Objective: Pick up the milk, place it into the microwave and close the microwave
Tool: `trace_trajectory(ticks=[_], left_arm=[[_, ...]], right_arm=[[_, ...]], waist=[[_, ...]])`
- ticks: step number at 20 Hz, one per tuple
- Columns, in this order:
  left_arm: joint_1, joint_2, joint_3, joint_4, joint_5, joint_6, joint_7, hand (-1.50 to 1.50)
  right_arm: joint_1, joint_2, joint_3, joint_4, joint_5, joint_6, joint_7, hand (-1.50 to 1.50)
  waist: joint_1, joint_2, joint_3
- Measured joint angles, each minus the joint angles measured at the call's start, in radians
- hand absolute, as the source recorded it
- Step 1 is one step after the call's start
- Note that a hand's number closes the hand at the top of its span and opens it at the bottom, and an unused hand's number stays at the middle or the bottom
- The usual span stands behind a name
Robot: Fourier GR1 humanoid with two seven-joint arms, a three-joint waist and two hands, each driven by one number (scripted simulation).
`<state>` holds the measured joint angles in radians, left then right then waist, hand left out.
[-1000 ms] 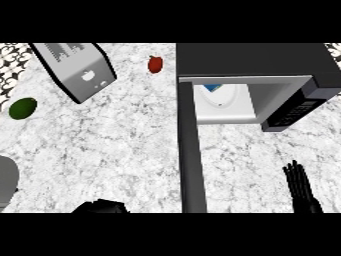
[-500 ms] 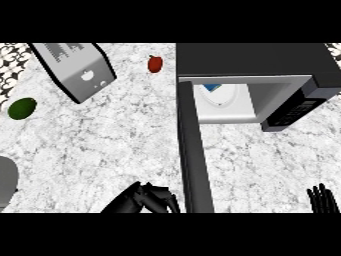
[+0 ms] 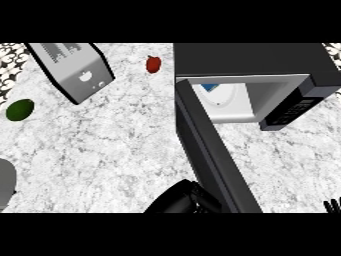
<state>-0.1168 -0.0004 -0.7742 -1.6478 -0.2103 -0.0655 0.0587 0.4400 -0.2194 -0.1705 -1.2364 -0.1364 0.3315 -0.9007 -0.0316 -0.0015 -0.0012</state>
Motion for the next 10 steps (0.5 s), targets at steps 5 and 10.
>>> trace_trajectory(ticks=[5, 10], left_arm=[[-0.124, 0.001, -0.132, 0.134, 0.065, 0.146, 0.032, 1.50], [-0.212, 0.002, -0.236, 0.249, 0.169, 0.264, 0.047, 1.50]], right_arm=[[0.032, -0.023, 0.040, -0.113, -0.046, 0.024, 0.026, -1.50], [0.072, -0.043, 0.084, -0.235, -0.094, 0.044, 0.045, -1.50]], waist=[[-0.022, 0.003, 0.000], [-0.056, 0.006, -0.001]])
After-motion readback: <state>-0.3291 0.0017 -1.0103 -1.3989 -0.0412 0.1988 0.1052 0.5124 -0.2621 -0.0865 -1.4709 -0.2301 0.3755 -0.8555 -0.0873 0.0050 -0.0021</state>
